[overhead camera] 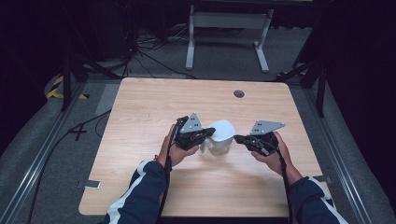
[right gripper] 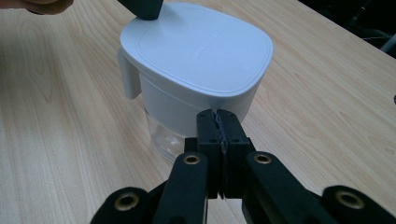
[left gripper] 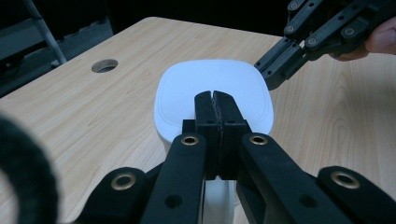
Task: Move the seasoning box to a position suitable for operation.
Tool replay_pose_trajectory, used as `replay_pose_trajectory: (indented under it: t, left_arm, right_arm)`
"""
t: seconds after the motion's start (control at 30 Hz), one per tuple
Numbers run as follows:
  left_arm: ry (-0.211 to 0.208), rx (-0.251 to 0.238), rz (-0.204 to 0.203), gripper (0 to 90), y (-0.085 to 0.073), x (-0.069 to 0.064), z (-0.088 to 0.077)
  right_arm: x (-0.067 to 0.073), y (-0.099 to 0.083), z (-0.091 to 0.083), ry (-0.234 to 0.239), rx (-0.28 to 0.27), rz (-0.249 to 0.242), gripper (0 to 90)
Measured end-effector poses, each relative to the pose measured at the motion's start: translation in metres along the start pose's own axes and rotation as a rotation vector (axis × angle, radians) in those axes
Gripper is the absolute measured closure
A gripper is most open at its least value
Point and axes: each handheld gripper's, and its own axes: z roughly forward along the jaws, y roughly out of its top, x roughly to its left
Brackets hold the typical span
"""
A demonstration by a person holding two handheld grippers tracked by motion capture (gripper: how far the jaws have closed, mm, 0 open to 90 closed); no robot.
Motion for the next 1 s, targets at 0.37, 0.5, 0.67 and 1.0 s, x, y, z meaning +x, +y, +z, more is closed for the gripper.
replay_pose_trajectory:
  t: [0.37,0.5,0.67,1.0]
  left_arm:
    - [-0.004,0.004,0.005,90.0,-0.003,0.000,-0.007]
    - [-0.006,0.007,-0.006,90.0,-0.003,0.000,-0.007]
    - [0.018,0.057,0.015,90.0,-0.008,-0.002,-0.004]
    - [0.014,0.056,0.014,90.0,-0.010,-0.005,0.003]
  right_arm:
    - [-0.001,0.000,-0.002,-0.004,0.000,0.001,89.6]
    - [-0.002,0.000,-0.003,-0.009,0.000,0.006,89.6]
    - [-0.002,0.000,-0.004,-0.008,-0.004,0.003,89.5]
    - [0.002,0.013,-0.011,-0.011,-0.054,-0.012,89.6]
